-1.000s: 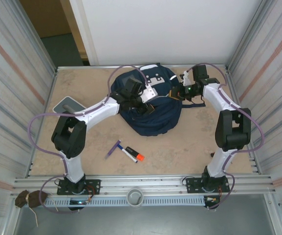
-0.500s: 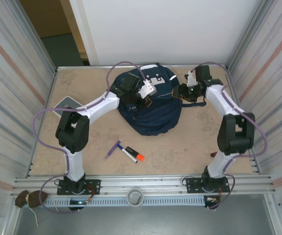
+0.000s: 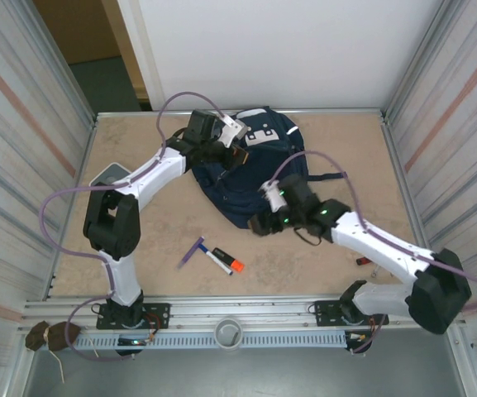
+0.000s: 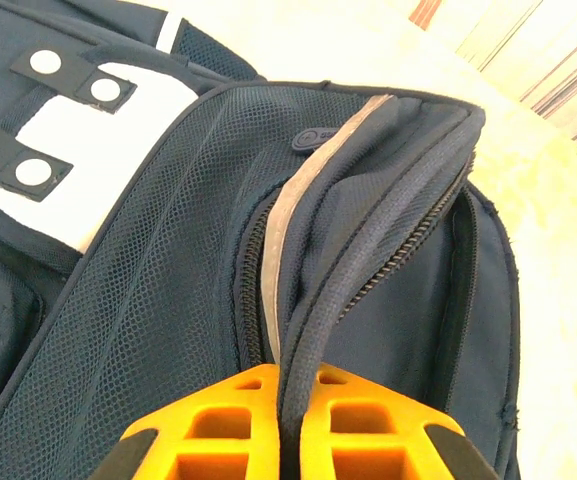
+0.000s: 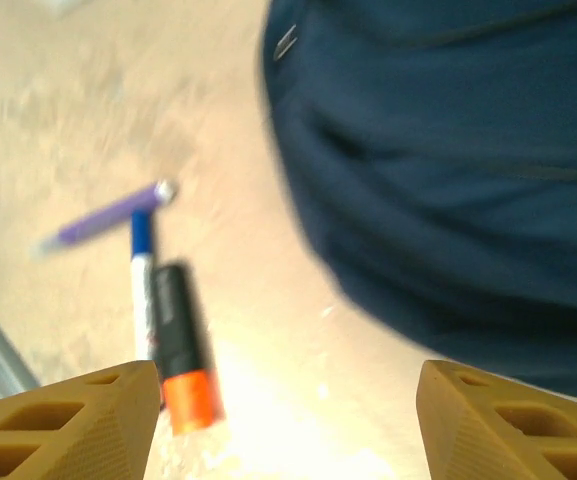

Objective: Pack the student bag

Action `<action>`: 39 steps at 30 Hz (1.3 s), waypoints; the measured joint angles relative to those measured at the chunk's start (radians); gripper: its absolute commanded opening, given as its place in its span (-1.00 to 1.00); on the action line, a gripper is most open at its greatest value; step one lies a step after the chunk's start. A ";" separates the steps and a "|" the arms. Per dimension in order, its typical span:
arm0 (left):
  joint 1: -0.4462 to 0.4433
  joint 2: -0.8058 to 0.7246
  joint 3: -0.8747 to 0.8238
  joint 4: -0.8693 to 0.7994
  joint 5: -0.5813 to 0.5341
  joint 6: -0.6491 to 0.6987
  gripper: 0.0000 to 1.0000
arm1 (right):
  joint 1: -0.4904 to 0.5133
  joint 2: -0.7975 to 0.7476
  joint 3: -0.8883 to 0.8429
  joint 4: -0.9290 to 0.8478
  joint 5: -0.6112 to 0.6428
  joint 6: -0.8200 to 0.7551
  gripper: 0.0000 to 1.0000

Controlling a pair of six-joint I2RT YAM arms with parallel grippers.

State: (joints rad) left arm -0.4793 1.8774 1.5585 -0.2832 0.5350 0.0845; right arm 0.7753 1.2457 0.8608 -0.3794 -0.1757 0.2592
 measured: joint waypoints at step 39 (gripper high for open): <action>0.001 0.000 0.011 -0.005 0.015 -0.006 -1.00 | 0.324 0.519 0.139 0.053 0.199 -0.072 -0.14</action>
State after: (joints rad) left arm -0.4786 1.8774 1.5692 -0.2878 0.5503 0.0784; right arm 1.0992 1.7649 1.0000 -0.3264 0.0235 0.1875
